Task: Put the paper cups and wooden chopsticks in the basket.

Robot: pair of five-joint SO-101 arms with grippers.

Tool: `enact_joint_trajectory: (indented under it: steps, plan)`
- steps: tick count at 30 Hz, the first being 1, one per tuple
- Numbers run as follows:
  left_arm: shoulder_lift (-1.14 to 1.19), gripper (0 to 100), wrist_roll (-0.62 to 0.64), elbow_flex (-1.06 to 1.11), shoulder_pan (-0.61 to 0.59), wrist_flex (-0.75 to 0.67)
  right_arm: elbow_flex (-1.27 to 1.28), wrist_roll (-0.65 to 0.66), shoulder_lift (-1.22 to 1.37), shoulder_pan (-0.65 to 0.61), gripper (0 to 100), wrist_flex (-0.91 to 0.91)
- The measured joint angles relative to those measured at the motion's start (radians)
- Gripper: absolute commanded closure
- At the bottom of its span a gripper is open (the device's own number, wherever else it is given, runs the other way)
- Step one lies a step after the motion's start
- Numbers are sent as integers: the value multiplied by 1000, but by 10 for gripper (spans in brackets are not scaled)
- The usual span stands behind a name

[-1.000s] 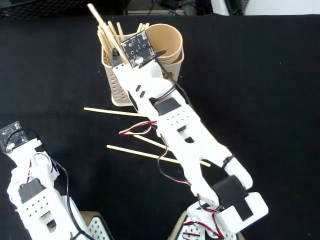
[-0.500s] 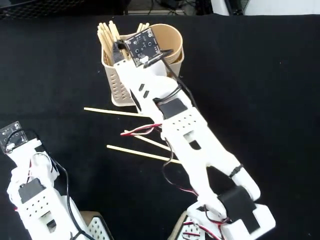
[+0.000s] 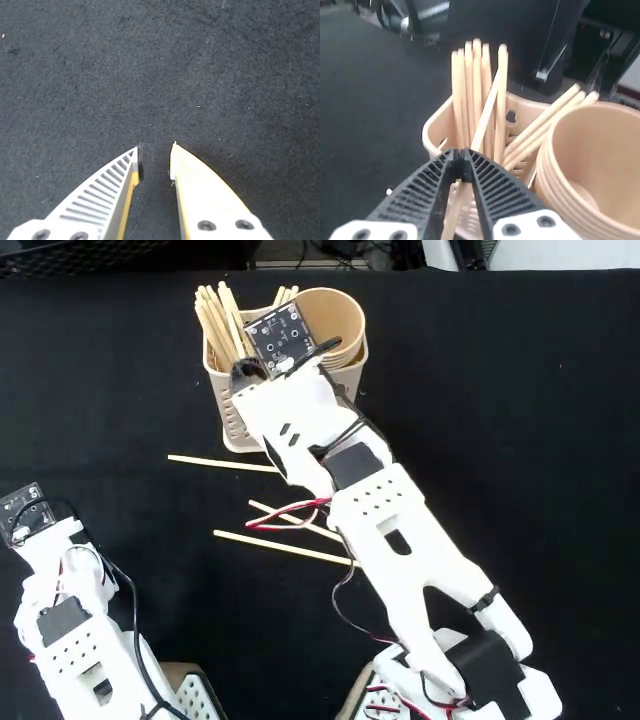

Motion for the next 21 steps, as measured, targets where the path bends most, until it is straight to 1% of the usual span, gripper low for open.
enact_joint_trajectory:
  steps: [4,5,10,19,21]
  plan:
    - [0,877,0,0,0,0,0,0,-20,-3,878,101]
    - [0,877,0,0,0,0,2,2,-20,-3,870,124]
    - [0,877,0,0,0,0,2,2,-21,-3,885,218]
    - [0,877,0,0,0,0,2,2,-21,-3,885,224]
    - [0,877,0,0,0,0,2,2,-21,-3,900,224]
